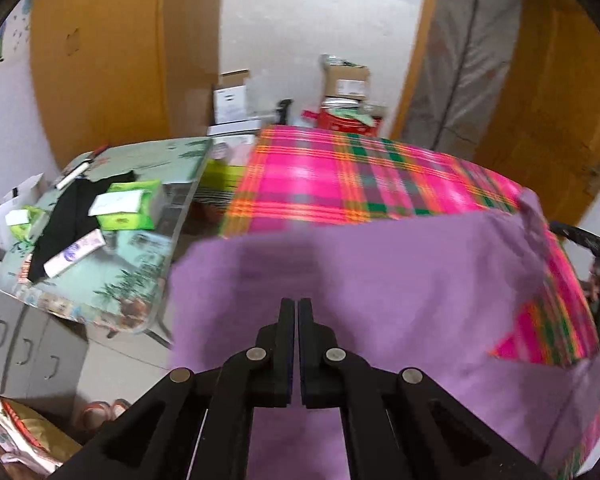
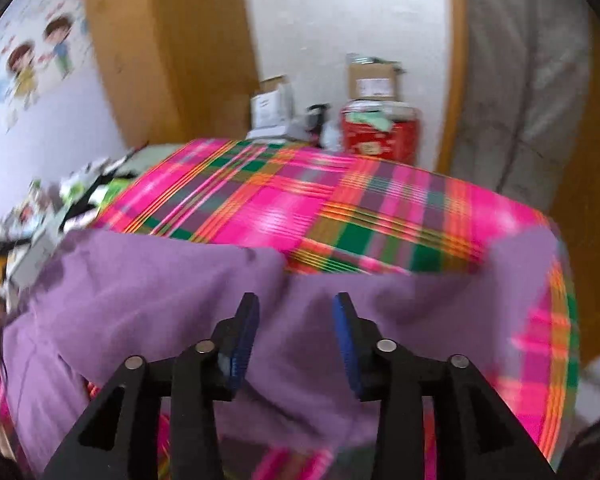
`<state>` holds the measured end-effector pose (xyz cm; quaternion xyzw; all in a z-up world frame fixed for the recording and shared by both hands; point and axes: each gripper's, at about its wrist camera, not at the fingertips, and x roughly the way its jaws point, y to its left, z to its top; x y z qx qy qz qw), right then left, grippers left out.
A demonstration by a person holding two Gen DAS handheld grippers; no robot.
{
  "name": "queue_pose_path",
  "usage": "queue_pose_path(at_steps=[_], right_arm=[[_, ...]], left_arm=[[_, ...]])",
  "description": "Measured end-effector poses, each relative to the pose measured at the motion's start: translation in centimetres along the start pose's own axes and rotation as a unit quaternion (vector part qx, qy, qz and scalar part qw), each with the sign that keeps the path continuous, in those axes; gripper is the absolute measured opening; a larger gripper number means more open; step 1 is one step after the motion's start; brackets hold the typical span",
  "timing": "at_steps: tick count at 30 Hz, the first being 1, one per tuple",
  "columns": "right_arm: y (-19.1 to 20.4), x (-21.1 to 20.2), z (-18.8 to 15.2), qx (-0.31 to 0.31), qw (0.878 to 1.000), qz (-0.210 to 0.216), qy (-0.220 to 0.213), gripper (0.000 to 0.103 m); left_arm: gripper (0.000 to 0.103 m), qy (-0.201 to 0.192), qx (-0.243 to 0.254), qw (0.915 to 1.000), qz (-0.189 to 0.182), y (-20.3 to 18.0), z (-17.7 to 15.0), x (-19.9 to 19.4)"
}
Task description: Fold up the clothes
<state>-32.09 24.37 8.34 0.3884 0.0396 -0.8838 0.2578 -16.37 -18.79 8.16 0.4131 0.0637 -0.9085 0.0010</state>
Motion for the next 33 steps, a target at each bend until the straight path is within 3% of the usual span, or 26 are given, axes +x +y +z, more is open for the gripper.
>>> queue_pose_path(at_steps=[7,11,17,18,19,20,21,25,27,30,32,33], right_arm=[[-8.6,-1.6,-3.9,0.151,0.987,-0.048,0.005,0.042],[-12.0,-0.7,-4.9,0.224,0.974,-0.030,0.000,0.042],[-15.2,1.6,-4.5,0.291,0.956,-0.013,-0.015,0.041],[-15.0,1.9,-4.2,0.283,0.959,-0.017,-0.015,0.041],[-14.7,2.2,-3.7,0.271,0.962,-0.024,-0.014,0.032],[-14.4,2.4,-3.3,0.259,0.965,-0.031,-0.014,0.011],[-14.0,2.7,-2.8,0.247,0.968,-0.037,-0.013,0.007],[-10.9,2.1,0.1,0.179,0.981,-0.056,-0.043,0.006],[-7.9,2.1,1.7,0.127,0.990,-0.044,-0.047,0.007],[-1.1,3.9,3.4,0.015,0.999,0.033,-0.010,0.011],[3.9,5.1,2.7,-0.065,0.993,0.087,0.040,0.023],[5.6,5.2,2.2,-0.095,0.990,0.098,0.046,0.023]], left_arm=[[0.001,-0.002,0.024,0.9982,-0.056,-6.9,-5.0,-1.9],[0.001,0.015,0.031,0.9965,-0.076,-9.6,-7.2,-0.9],[0.001,0.042,0.023,0.9957,-0.080,-10.8,-8.6,1.3],[0.001,0.045,0.022,0.9956,-0.080,-10.9,-8.9,1.6],[0.001,0.046,0.021,0.9956,-0.079,-10.9,-9.0,1.7],[0.001,0.048,0.019,0.9957,-0.077,-10.8,-9.2,1.9],[0.001,0.050,0.017,0.9957,-0.076,-10.7,-9.3,2.0],[0.001,0.057,0.008,0.9955,-0.075,-10.3,-9.9,2.7],[0.001,0.052,0.006,0.9957,-0.077,-10.2,-10.1,2.7],[0.001,0.049,0.005,0.9958,-0.077,-10.2,-10.1,2.7],[0.001,0.046,0.006,0.9959,-0.077,-10.1,-10.3,2.7],[0.002,0.044,0.006,0.9960,-0.078,-10.1,-10.3,2.6]])
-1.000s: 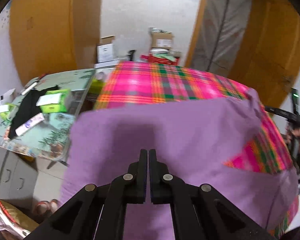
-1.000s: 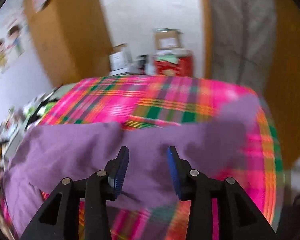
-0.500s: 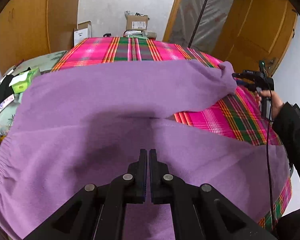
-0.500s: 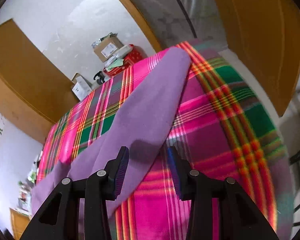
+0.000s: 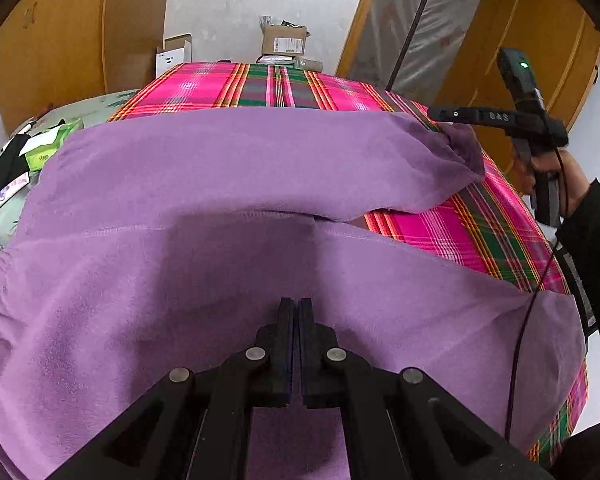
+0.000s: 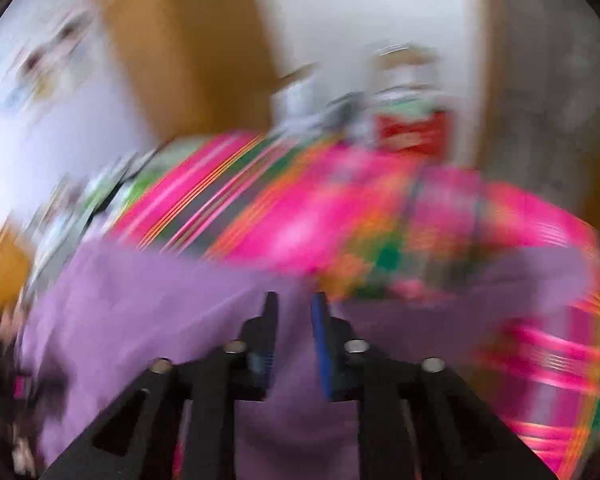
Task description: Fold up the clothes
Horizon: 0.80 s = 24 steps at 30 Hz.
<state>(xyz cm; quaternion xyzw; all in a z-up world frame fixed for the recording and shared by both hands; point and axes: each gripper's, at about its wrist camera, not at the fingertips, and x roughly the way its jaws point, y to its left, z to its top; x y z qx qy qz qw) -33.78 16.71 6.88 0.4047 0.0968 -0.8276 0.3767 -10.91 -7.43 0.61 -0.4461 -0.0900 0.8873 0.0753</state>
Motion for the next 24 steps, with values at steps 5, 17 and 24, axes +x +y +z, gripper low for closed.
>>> queue_pose_path(at_steps=[5,17,24], right_arm=[[-3.6,-3.4,-2.4,0.110,0.990,0.006,-0.085,0.025],[-19.1,-4.3,-9.5,0.440,0.890,-0.004,-0.124,0.043],[-22.2,-2.5,-8.8,0.497,0.853,0.011,-0.158,0.043]], left_arm=[[0.002,-0.015,0.003,0.9998,-0.008,0.2,-0.4,-0.1],[0.002,-0.024,-0.010,0.9993,-0.025,0.9,-0.6,-0.3],[0.002,-0.024,-0.009,0.9994,-0.021,0.8,-0.5,-0.3]])
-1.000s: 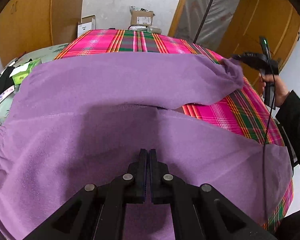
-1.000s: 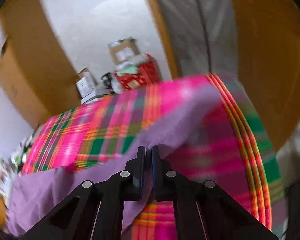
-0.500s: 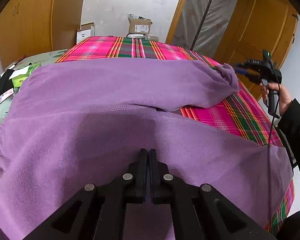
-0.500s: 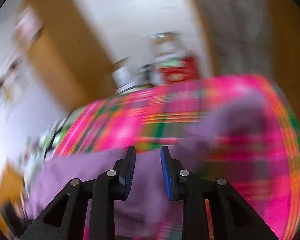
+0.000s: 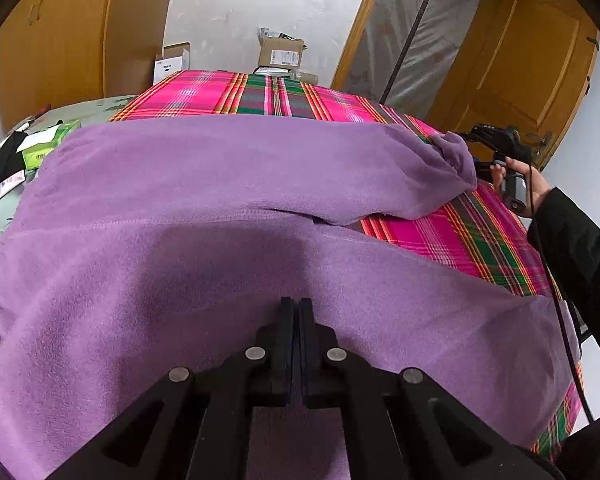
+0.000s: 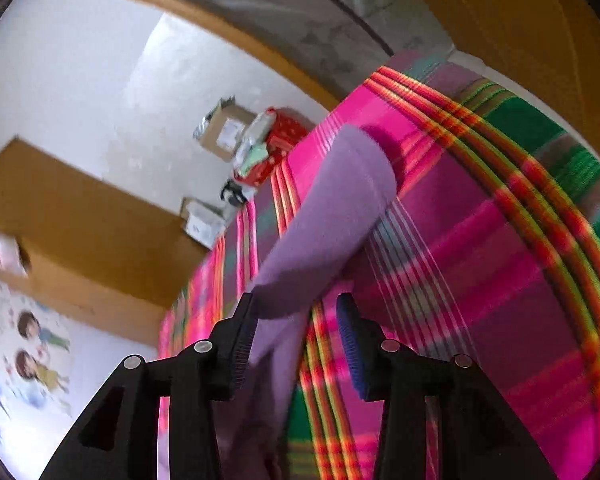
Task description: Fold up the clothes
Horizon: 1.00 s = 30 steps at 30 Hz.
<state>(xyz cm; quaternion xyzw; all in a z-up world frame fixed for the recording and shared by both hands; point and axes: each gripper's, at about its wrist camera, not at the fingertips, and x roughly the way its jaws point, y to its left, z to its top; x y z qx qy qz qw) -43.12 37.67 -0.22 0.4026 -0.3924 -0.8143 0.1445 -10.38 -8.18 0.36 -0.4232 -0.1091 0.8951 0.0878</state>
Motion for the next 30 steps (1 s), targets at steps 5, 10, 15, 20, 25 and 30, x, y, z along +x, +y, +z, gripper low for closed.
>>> queue_pose_path(at_steps=[5,10,15,20,25,30], right_arm=[[1.4,1.0,1.1,-0.036,0.998,-0.036,-0.021,0.008],[2.2,-1.6,1.6,-0.078,0.994,-0.055,-0.049,0.008],[2.3,-8.0,2.8,-0.100,0.988,-0.086,-0.082,0.008],[1.2,-14.2,3.1,-0.104,0.982,-0.133,-0.088,0.008],[-1.9,-17.0,2.4,-0.084,0.975,-0.189,-0.074,0.014],[-7.6,-18.1,1.7,0.001,0.984,-0.164,-0.068,0.033]], left_arm=[[0.002,0.000,0.000,1.0000,0.002,0.0,0.0,0.0],[0.002,0.000,0.004,1.0000,0.007,-0.1,0.1,0.1],[0.002,0.000,0.005,1.0000,0.008,-0.1,0.1,0.1],[0.002,-0.001,0.003,1.0000,0.004,0.1,0.1,0.1],[0.002,0.000,0.000,1.0000,0.002,0.2,0.2,0.1],[0.002,0.000,0.002,1.0000,0.003,0.3,0.3,0.2]])
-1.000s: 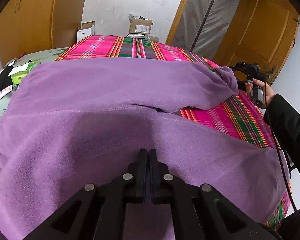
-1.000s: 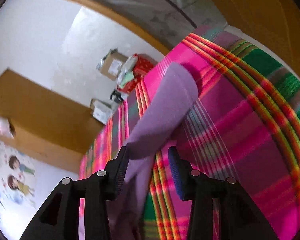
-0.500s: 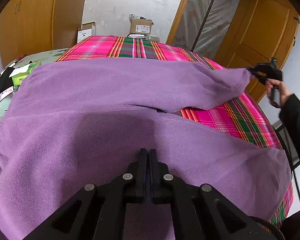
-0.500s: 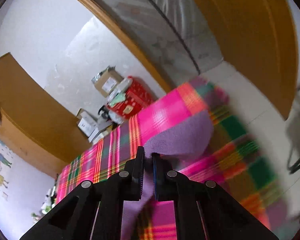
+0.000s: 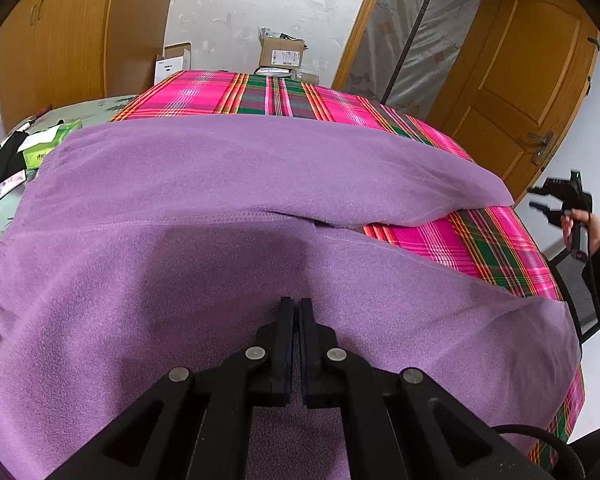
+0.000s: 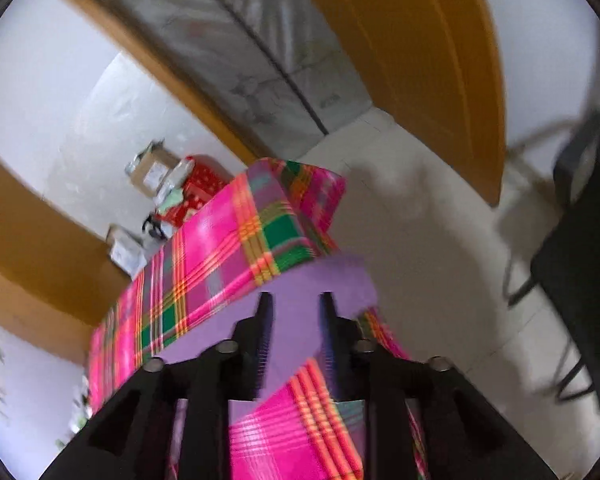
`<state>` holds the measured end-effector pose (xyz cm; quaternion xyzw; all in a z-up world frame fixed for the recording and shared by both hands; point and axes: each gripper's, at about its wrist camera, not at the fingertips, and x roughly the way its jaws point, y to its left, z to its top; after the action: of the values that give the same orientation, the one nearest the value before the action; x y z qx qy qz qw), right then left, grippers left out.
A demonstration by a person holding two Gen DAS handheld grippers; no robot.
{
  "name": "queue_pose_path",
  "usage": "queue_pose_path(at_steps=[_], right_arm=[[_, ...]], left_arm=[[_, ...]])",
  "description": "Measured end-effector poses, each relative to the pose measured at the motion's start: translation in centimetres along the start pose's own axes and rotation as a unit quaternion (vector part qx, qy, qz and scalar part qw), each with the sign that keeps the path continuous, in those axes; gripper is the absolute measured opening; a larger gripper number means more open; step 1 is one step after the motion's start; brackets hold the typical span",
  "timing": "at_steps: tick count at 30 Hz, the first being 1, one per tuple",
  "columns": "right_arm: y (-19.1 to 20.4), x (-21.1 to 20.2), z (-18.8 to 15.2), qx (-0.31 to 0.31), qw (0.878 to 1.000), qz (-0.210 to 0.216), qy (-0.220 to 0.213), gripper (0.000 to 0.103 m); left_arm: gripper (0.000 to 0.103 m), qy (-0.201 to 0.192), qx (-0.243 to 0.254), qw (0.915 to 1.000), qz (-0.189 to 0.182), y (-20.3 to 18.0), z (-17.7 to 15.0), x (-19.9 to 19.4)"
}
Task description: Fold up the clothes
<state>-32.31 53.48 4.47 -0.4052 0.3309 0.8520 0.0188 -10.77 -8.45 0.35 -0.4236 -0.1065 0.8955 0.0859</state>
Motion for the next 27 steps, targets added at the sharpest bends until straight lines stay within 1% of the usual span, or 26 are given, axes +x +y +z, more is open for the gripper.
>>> queue_pose_path(at_steps=[1,3,7,9,12,13,14,15,16,18,21,22,24,25,26,27], right_arm=[[-1.1,0.4,-0.2,0.020,1.000,0.005,0.004,0.035],[-3.1,1.4,-0.7,0.059,0.998,0.025,0.021,0.035],[-5.3,4.0,-1.6,0.120,0.988,0.089,0.043,0.038],[-5.8,5.1,-1.7,0.143,0.982,0.118,0.044,0.039],[-5.2,6.1,-1.4,0.150,0.978,0.139,0.030,0.040],[-4.8,6.2,-1.2,0.142,0.981,0.133,0.023,0.037],[-4.3,6.3,-1.0,0.131,0.983,0.124,0.015,0.021],[-3.8,6.3,-0.8,0.120,0.986,0.115,0.007,0.012],[-3.2,6.2,-0.5,0.110,0.987,0.113,0.000,0.007],[-1.6,5.7,0.2,0.090,0.989,0.116,-0.015,0.005],[2.4,4.3,1.6,0.045,0.990,0.126,-0.033,0.005],[4.0,3.3,2.2,0.027,0.988,0.146,-0.047,0.005],[7.5,1.0,3.2,-0.011,0.978,0.196,-0.078,0.005],[8.7,-0.1,3.5,-0.031,0.973,0.207,-0.093,0.005],[9.8,-1.2,3.6,-0.051,0.970,0.213,-0.109,0.005],[9.9,-1.2,3.7,-0.056,0.974,0.194,-0.103,0.005]], left_arm=[[0.002,0.000,0.001,1.0000,0.001,0.0,0.0,0.0],[0.002,0.000,0.002,1.0000,0.002,0.0,0.0,0.0],[0.002,0.000,0.001,1.0000,0.002,-0.1,0.0,0.1],[0.002,0.000,0.002,1.0000,0.003,-0.2,0.0,0.1],[0.002,0.000,0.003,1.0000,0.005,-0.3,0.1,0.1],[0.002,0.000,0.003,1.0000,0.006,-0.4,0.1,0.1],[0.002,-0.001,0.003,1.0000,0.007,-0.4,0.1,0.1],[0.002,-0.001,0.004,1.0000,0.007,-0.4,0.1,0.1],[0.002,-0.001,0.004,1.0000,0.007,-0.4,0.1,0.1],[0.002,-0.001,0.002,1.0000,0.007,-0.4,0.1,0.1],[0.002,-0.001,0.003,1.0000,0.010,-0.4,0.1,0.2],[0.002,-0.001,0.004,0.9999,0.011,-0.4,0.1,0.2],[0.002,-0.001,0.005,0.9999,0.012,-0.5,0.1,0.1],[0.002,-0.001,0.005,0.9999,0.012,-0.5,0.0,0.1],[0.002,-0.001,0.004,0.9999,0.012,-0.5,0.0,0.1],[0.002,-0.001,0.003,0.9999,0.010,-0.4,0.0,0.1]])
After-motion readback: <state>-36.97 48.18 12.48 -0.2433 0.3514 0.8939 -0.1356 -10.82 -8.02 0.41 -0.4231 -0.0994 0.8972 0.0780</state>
